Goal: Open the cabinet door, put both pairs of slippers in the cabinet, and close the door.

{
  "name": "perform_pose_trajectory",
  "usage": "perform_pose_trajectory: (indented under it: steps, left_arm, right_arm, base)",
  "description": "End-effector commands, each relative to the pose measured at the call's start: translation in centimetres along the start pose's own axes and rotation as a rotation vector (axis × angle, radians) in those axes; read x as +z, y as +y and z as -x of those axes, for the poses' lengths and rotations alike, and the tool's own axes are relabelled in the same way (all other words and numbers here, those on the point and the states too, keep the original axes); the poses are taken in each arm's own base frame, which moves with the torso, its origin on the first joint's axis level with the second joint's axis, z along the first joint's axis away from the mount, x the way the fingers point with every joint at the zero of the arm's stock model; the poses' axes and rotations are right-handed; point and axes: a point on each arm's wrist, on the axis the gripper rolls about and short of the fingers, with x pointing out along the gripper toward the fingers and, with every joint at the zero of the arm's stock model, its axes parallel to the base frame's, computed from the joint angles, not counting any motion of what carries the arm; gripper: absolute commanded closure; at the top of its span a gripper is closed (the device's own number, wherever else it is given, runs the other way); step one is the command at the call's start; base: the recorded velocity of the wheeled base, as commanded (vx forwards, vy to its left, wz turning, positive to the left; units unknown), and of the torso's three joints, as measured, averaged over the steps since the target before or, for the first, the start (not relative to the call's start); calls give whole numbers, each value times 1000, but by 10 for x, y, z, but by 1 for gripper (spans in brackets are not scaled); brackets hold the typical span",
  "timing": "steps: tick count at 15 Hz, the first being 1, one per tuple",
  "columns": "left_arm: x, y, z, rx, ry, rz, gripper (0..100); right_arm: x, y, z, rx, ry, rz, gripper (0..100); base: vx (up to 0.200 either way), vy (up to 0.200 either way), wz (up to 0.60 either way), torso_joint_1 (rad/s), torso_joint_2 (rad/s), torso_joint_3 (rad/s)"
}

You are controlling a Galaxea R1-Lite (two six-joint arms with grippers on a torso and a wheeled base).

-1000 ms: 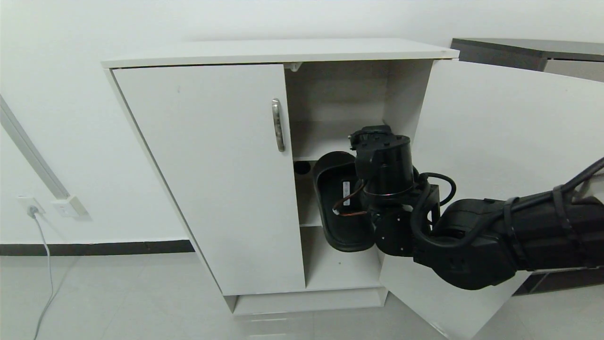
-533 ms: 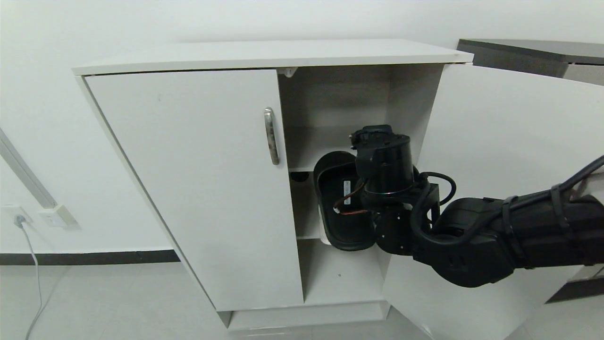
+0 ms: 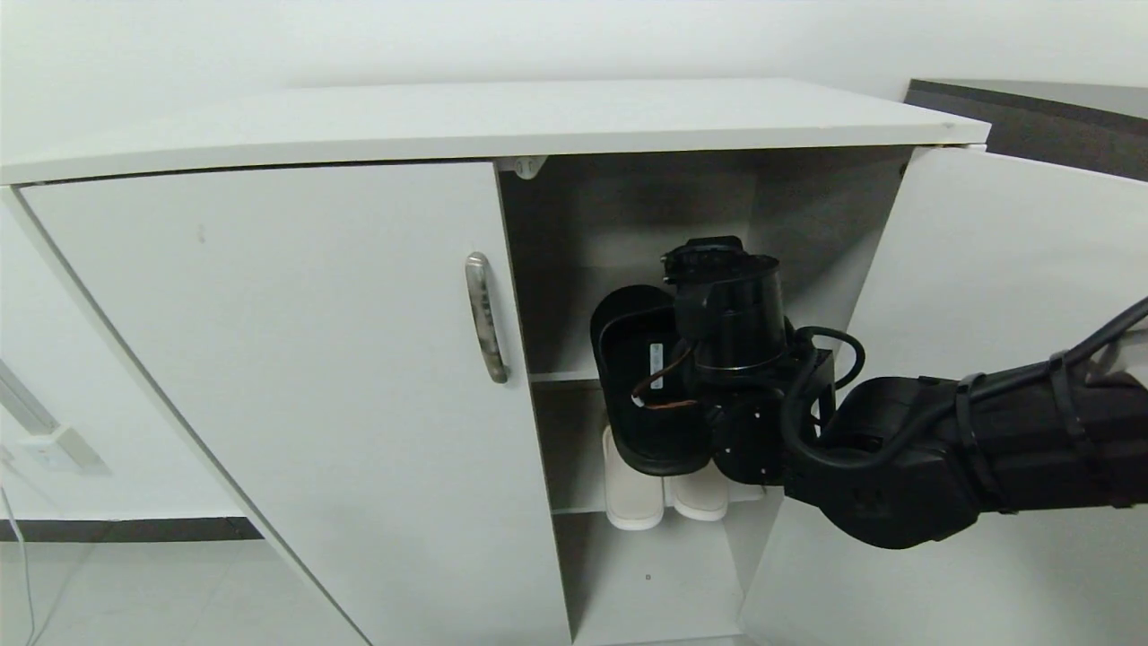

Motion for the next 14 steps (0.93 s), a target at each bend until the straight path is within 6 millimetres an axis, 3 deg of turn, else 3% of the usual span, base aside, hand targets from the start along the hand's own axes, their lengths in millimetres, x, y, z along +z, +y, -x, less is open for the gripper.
perform_pose_trajectory:
  steps: [1,4,9,14]
  left_arm:
    - [0,0,0,0,-1,1,100]
    - [0,0,0,0,-1,1,100]
    - [0,0,0,0,-1,1,100]
    - [0,0,0,0,-1,3,100]
  right_arm:
    - [0,0,0,5,2,1,100]
    - [2,-2,-9,42,7,-6,100]
    - [12,10,-56,-8,16,-16,100]
    - [29,10,-74,-38,12,-49,100]
  base:
    - [0,0,0,0,0,0]
    - [0,0,0,0,0,0]
    - [0,0,0,0,0,0]
    - [0,0,0,0,0,0]
